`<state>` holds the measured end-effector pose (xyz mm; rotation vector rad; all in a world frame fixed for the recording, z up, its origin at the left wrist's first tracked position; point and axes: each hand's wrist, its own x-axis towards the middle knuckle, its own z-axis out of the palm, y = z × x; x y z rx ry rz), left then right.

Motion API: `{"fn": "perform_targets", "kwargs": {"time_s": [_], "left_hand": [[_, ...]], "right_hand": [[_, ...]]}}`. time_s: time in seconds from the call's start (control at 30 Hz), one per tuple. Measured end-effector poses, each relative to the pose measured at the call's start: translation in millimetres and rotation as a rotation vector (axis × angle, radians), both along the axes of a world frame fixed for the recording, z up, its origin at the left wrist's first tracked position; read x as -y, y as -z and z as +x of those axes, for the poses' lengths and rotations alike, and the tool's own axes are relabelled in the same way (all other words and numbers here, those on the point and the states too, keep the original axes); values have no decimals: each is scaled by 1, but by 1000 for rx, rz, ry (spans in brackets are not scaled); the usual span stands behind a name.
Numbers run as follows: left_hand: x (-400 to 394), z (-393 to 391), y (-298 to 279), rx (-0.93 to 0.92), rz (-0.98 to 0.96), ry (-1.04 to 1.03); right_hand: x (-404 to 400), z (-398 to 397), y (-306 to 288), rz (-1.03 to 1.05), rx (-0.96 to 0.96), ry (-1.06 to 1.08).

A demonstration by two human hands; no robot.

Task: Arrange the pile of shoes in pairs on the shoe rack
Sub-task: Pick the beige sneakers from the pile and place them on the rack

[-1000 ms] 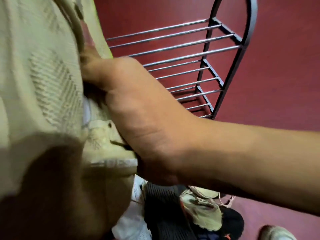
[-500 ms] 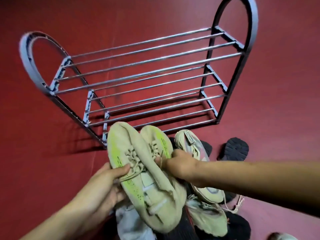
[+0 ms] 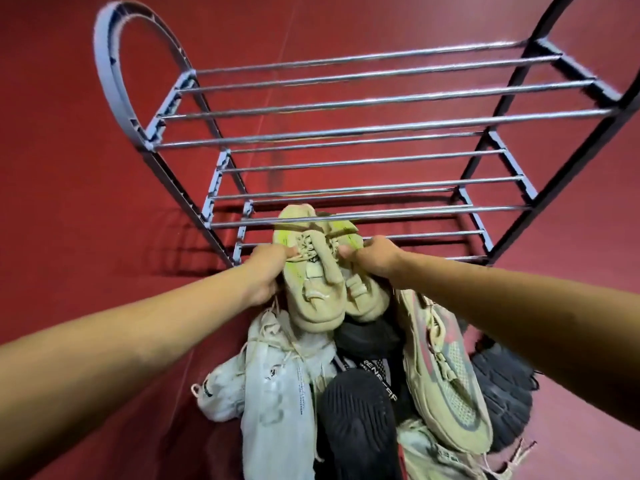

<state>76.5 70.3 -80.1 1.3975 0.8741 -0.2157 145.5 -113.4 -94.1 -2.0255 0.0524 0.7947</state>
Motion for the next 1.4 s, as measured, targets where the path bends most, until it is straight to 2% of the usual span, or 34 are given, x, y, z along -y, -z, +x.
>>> {"fn": "perform_targets", "kwargs": {"time_s": [0.17, 0.27, 0.37, 0.47, 0.53, 0.6, 0.7, 0.8, 0.87, 0.93, 0.97, 1.1, 1.27, 1.4], "left_hand": [[-21, 46, 26, 73, 81, -7], [-35, 69, 38, 100, 121, -66], [-42, 69, 47, 49, 316, -124], [-49, 55, 55, -54, 690, 55], [-45, 39, 51, -70, 883, 173], [-40, 17, 46, -42, 971, 277], [-30, -18, 42, -3, 1184, 517], [-10, -25, 31, -110, 1457, 805], [0, -15, 24, -240, 1487, 912], [6, -1, 12, -399, 1427, 1004], [10, 5, 7, -413, 1442, 1034], [23, 7, 11, -171, 1683, 1008], [0, -1, 67, -89, 1597, 1019], [-28, 9, 64, 65, 1522, 860]], "right_hand": [[-19, 35, 11, 88, -6, 82], [-30, 55, 20, 222, 42, 148], [-32, 59, 34, 156, 35, 219], [-27, 57, 55, -190, 228, 172], [-22, 44, 57, -172, 316, 151], [-17, 31, 58, -131, 349, 3], [-19, 23, 60, -325, 392, -257], [-26, 23, 59, -423, 402, -261], [-28, 23, 58, -400, 413, -220], [-27, 23, 56, -363, 420, -202], [-25, 23, 56, -355, 428, -198], [-26, 18, 54, -409, 502, -199], [-38, 10, 51, -273, 506, -218], [-43, 13, 49, -223, 495, -252]]}}
